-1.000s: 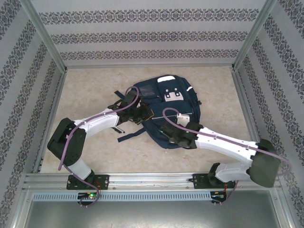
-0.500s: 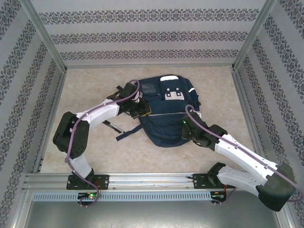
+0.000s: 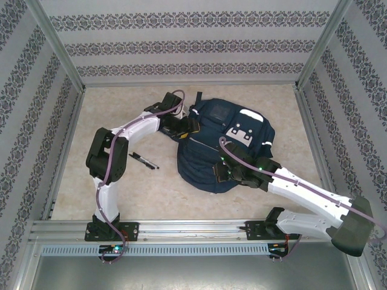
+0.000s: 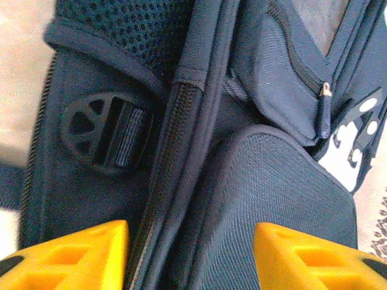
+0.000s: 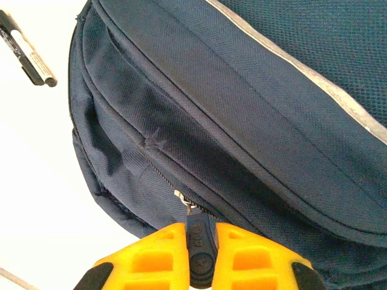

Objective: Pack the student bag

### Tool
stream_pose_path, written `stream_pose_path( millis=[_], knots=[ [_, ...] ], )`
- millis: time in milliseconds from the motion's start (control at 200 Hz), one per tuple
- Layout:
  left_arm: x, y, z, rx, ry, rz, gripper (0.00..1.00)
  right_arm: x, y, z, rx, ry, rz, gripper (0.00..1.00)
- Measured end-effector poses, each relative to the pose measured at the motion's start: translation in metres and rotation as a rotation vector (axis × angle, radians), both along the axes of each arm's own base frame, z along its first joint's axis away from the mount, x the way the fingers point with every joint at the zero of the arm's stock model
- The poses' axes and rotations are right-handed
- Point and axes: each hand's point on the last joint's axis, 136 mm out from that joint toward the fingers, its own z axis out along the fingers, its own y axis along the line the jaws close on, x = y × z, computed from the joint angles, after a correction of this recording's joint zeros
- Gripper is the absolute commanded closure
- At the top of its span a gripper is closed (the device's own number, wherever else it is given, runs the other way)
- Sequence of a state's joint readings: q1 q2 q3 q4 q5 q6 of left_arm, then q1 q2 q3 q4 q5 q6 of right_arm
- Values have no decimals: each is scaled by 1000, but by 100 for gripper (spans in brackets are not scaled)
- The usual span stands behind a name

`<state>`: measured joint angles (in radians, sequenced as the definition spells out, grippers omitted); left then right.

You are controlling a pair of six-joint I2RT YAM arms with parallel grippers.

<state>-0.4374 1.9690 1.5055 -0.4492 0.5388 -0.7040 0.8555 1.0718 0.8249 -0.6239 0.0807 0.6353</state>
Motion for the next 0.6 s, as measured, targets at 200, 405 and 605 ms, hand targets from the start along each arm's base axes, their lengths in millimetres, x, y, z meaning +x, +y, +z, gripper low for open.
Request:
stream_pose_path(
  millis=[200, 405, 605],
  knots=[
    [-52, 32, 28, 60, -50, 34, 43, -2, 3, 0, 15, 9, 11, 100],
    [-110, 4, 22, 54, -30, 11, 41, -3, 10, 1, 51, 18, 15, 100],
    [-122, -23, 18, 29, -33, 72, 40, -7, 18, -1, 82, 22, 33, 100]
  ],
)
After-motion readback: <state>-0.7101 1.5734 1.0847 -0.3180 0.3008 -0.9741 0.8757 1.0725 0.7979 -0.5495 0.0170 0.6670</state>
